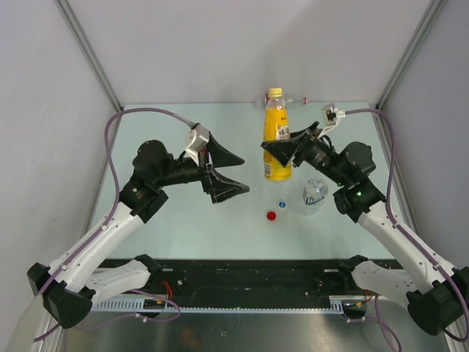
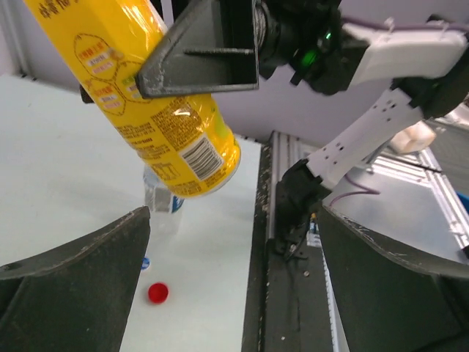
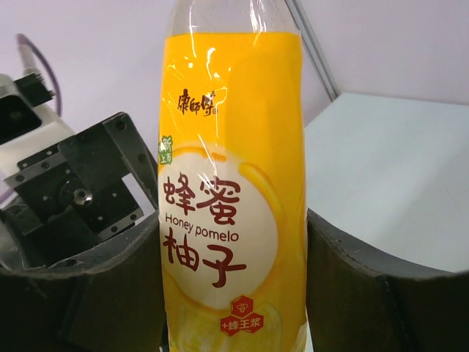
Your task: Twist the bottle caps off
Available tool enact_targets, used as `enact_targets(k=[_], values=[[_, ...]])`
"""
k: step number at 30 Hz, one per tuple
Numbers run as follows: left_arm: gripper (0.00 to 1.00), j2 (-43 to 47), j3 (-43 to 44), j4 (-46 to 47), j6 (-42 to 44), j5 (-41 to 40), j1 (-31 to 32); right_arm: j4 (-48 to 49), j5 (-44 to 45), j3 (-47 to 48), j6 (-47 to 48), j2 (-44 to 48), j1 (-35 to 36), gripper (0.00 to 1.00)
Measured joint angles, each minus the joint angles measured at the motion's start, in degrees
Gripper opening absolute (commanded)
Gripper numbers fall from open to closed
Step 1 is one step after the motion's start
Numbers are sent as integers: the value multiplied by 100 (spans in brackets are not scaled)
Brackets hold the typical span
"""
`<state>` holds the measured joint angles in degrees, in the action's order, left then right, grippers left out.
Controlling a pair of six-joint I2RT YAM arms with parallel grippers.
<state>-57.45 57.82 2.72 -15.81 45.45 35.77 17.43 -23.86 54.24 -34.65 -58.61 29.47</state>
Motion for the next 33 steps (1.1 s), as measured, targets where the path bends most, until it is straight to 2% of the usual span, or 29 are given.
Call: enact_targets(k=[5, 12, 19, 33], values=[[100, -9, -85, 767, -737, 332, -52, 603, 87, -461, -188, 531, 37, 69], [99, -374, -70, 1255, -1338, 433, 68, 1113, 177, -603, -310, 1029, 177, 71], [99, -835, 133, 1266, -1484, 372, 544, 1285, 199, -625, -358, 1071, 280, 73], [99, -1707, 1071, 1351, -1480, -85, 1270, 1331, 201, -638, -437, 1106, 354, 73]])
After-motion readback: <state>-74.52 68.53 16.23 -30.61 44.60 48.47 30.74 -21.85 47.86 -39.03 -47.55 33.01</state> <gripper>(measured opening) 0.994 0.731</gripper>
